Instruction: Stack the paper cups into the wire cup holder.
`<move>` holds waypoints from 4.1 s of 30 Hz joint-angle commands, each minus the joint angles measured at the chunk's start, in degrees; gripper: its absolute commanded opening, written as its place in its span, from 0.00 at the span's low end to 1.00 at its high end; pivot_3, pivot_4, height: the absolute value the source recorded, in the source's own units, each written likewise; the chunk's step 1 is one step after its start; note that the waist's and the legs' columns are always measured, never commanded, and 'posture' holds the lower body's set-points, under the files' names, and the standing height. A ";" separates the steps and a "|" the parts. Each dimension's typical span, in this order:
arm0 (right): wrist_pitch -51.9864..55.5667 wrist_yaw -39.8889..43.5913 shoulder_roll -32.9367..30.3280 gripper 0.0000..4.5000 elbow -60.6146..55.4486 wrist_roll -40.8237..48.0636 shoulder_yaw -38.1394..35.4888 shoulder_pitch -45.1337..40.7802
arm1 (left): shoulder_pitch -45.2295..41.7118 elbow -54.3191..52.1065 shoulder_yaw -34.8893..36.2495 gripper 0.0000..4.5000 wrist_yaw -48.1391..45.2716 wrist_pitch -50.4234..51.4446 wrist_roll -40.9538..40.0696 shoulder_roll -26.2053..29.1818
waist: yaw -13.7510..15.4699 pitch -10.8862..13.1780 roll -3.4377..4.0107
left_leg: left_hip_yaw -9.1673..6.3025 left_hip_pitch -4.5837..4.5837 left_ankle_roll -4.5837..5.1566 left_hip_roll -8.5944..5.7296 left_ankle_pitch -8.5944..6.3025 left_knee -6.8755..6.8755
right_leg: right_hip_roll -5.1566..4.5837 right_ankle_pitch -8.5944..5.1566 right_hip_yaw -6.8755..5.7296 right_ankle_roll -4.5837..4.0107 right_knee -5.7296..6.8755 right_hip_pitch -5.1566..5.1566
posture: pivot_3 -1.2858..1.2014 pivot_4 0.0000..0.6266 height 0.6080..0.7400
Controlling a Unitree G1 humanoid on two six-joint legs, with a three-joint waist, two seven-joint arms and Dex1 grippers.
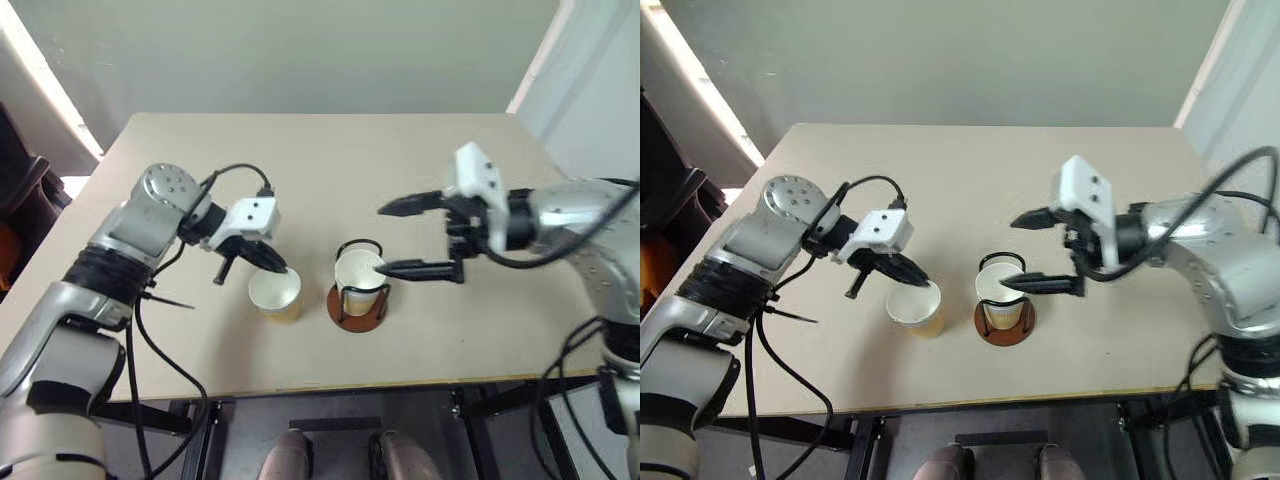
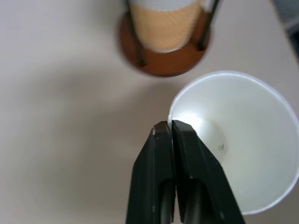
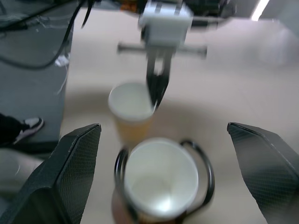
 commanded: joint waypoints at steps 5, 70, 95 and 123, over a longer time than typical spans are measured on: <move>1.09 3.62 -12.89 1.00 0.55 4.51 -15.26 8.79 | -10.26 5.79 8.11 0.01 -2.44 -3.01 -8.28 3.73 | 0.05 0.00 0.00 | 0.04 -0.07 0.02 -0.01 -0.01 -0.05 | 0.01 0.00 0.03 0.04 -0.29 0.02 | 0.52 0.24 1.00; -4.12 -6.43 -15.00 1.00 -5.96 16.56 -21.35 20.19 | -23.48 11.82 -7.52 0.84 -2.26 -16.46 -11.58 -20.69 | 1.13 0.03 0.19 | 0.43 -0.40 1.01 -0.25 -0.51 1.24 | -0.26 0.18 0.19 1.70 -0.81 0.78 | 0.52 0.24 1.00; -11.23 2.72 -15.94 1.00 11.37 5.42 -13.30 18.14 | 44.89 -30.85 45.04 0.84 11.99 31.30 -24.76 18.54 | 0.36 -0.10 0.20 | 0.44 0.47 0.74 -0.07 -0.52 0.70 | 0.14 -0.25 0.35 0.00 -0.49 0.93 | 0.52 0.24 1.00; -10.26 7.74 -15.54 1.00 13.34 2.52 -8.91 12.71 | 48.43 -36.80 49.70 0.84 18.65 34.82 -26.65 14.77 | -0.56 -0.10 0.18 | 0.41 0.97 0.40 -0.02 -0.48 -0.06 | 0.25 -0.20 0.42 -0.50 -0.51 0.91 | 0.52 0.24 1.00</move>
